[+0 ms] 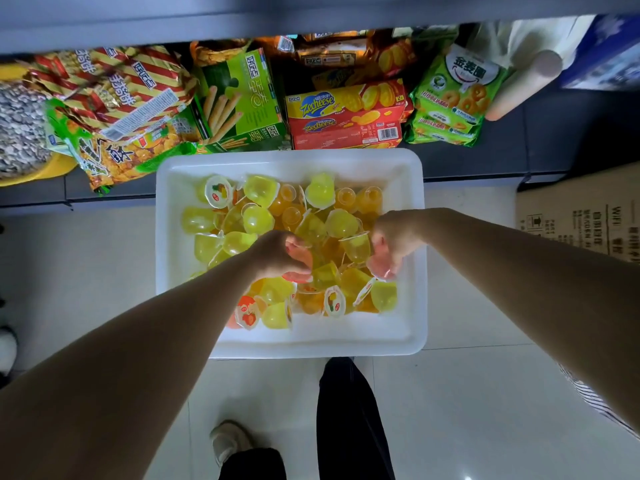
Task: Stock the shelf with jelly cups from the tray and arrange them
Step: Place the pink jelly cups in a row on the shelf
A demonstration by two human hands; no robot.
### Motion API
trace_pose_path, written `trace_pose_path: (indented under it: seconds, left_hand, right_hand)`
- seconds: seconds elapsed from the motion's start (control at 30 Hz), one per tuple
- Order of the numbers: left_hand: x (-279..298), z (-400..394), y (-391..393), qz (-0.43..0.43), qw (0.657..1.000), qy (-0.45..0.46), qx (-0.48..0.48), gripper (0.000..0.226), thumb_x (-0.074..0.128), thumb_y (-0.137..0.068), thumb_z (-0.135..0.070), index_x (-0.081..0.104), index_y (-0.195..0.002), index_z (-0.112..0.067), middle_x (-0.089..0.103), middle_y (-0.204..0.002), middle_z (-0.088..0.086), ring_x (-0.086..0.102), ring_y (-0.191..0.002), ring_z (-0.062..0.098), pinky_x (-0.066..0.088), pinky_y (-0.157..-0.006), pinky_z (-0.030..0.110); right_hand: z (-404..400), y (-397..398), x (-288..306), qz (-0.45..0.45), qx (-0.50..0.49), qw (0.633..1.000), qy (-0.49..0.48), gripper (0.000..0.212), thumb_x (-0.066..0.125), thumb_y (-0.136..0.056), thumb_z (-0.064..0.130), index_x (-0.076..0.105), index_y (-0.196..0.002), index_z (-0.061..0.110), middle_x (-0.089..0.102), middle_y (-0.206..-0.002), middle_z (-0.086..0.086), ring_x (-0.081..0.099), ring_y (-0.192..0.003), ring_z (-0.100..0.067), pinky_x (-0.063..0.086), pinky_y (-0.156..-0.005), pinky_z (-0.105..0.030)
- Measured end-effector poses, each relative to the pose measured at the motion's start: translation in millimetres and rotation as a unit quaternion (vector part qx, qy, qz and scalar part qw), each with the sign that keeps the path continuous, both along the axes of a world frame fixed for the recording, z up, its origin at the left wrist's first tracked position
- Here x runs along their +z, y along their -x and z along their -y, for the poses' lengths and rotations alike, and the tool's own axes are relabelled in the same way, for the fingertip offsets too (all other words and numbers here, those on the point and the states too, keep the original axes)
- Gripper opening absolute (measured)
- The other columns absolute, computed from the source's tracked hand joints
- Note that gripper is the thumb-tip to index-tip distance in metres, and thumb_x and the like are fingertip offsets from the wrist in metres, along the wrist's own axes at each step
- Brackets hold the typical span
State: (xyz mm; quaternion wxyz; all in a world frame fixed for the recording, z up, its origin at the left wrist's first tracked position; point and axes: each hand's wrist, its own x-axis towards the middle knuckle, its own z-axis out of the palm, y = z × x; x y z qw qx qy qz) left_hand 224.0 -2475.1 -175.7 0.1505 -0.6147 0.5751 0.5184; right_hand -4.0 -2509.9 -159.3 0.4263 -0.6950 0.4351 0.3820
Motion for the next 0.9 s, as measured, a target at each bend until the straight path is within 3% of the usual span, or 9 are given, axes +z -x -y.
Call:
trace_pose_path:
  seconds: [0.1, 0.2, 0.3, 0.4, 0.47, 0.6, 0.7, 0.77, 0.9]
  left_hand:
    - [16, -1, -9, -0.012, 0.997, 0.001, 0.070, 0.065, 0.077, -0.075, -0.026, 0.051, -0.133, -0.009, 0.057, -0.128, 0.011, 0.055, -0.113, 0.024, 0.044, -0.083, 0.026]
    - [35, -4, -26, -0.069, 0.974, -0.061, 0.207, 0.060, 0.075, -0.078, -0.023, 0.053, -0.130, -0.006, 0.056, -0.129, 0.015, 0.057, -0.112, 0.025, 0.050, -0.086, 0.029]
    - [62, -10, -42, -0.131, 0.927, -0.114, 0.333, 0.047, 0.072, -0.079, -0.017, 0.057, -0.121, -0.002, 0.063, -0.117, 0.016, 0.062, -0.106, 0.024, 0.051, -0.084, 0.027]
    - [96, -19, -55, -0.202, 0.885, -0.121, 0.402, 0.029, 0.067, -0.083, -0.012, 0.060, -0.111, -0.003, 0.065, -0.109, 0.016, 0.063, -0.099, 0.021, 0.049, -0.092, 0.030]
    - [120, -25, -64, -0.247, 0.855, -0.116, 0.440, 0.030, 0.064, -0.085, -0.011, 0.058, -0.113, -0.001, 0.062, -0.113, 0.018, 0.062, -0.096, 0.020, 0.047, -0.096, 0.033]
    - [181, -41, -89, -0.329, 0.790, -0.091, 0.510, 0.036, 0.061, -0.088, -0.012, 0.049, -0.119, 0.002, 0.054, -0.119, 0.019, 0.057, -0.103, 0.026, 0.057, -0.072, 0.026]
    - [238, -58, -116, -0.388, 0.742, -0.075, 0.542, 0.029, 0.062, -0.086, -0.012, 0.051, -0.110, -0.001, 0.060, -0.105, 0.017, 0.064, -0.088, 0.025, 0.059, -0.062, 0.027]
    - [283, -71, -139, -0.422, 0.737, -0.059, 0.525, 0.031, 0.063, -0.082, -0.007, 0.052, -0.110, -0.001, 0.063, -0.098, 0.016, 0.069, -0.077, 0.023, 0.059, -0.068, 0.030]
    - [386, -96, -191, -0.441, 0.807, -0.004, 0.392, 0.032, 0.058, -0.087, -0.001, 0.057, -0.119, 0.002, 0.066, -0.109, 0.019, 0.061, -0.092, 0.023, 0.058, -0.078, 0.029]
  right_hand:
    - [-6, 2, 12, 0.033, -0.084, 0.996, 0.007, 0.052, 0.082, -0.071, 0.032, 0.063, -0.117, 0.015, 0.064, -0.107, 0.000, 0.058, -0.098, -0.018, 0.044, -0.076, -0.023]
    - [-18, -3, 33, 0.084, -0.229, 0.970, 0.021, 0.057, 0.082, -0.072, 0.026, 0.059, -0.122, 0.014, 0.060, -0.111, 0.002, 0.056, -0.105, -0.018, 0.046, -0.087, -0.026]
    - [-31, -18, 64, 0.149, -0.393, 0.907, 0.012, 0.061, 0.082, -0.071, 0.021, 0.056, -0.126, 0.011, 0.059, -0.115, -0.001, 0.055, -0.109, -0.018, 0.043, -0.087, -0.026]
    - [-43, -41, 98, 0.206, -0.510, 0.835, 0.006, 0.060, 0.077, -0.075, 0.009, 0.053, -0.130, 0.006, 0.059, -0.119, -0.006, 0.056, -0.107, -0.021, 0.047, -0.084, -0.026]
    - [-50, -58, 120, 0.256, -0.584, 0.770, -0.017, 0.060, 0.072, -0.077, 0.000, 0.050, -0.133, 0.001, 0.060, -0.126, -0.014, 0.059, -0.112, -0.025, 0.048, -0.097, -0.033]
    - [-66, -94, 174, 0.360, -0.641, 0.676, -0.047, 0.041, 0.063, -0.083, -0.003, 0.056, -0.123, -0.002, 0.065, -0.119, -0.014, 0.060, -0.114, -0.026, 0.040, -0.107, -0.040]
    - [-83, -126, 234, 0.432, -0.655, 0.617, -0.057, 0.023, 0.061, -0.079, -0.003, 0.065, -0.102, 0.004, 0.067, -0.105, -0.008, 0.061, -0.106, -0.022, 0.040, -0.104, -0.038]
    - [-95, -150, 278, 0.461, -0.658, 0.594, -0.041, 0.010, 0.061, -0.082, -0.002, 0.067, -0.082, 0.007, 0.058, -0.093, -0.011, 0.059, -0.095, -0.021, 0.040, -0.103, -0.040]
    - [-118, -205, 377, 0.514, -0.644, 0.566, 0.023, 0.016, 0.059, -0.085, -0.001, 0.056, -0.073, 0.010, 0.055, -0.067, -0.003, 0.059, -0.070, -0.011, 0.048, -0.077, -0.023]
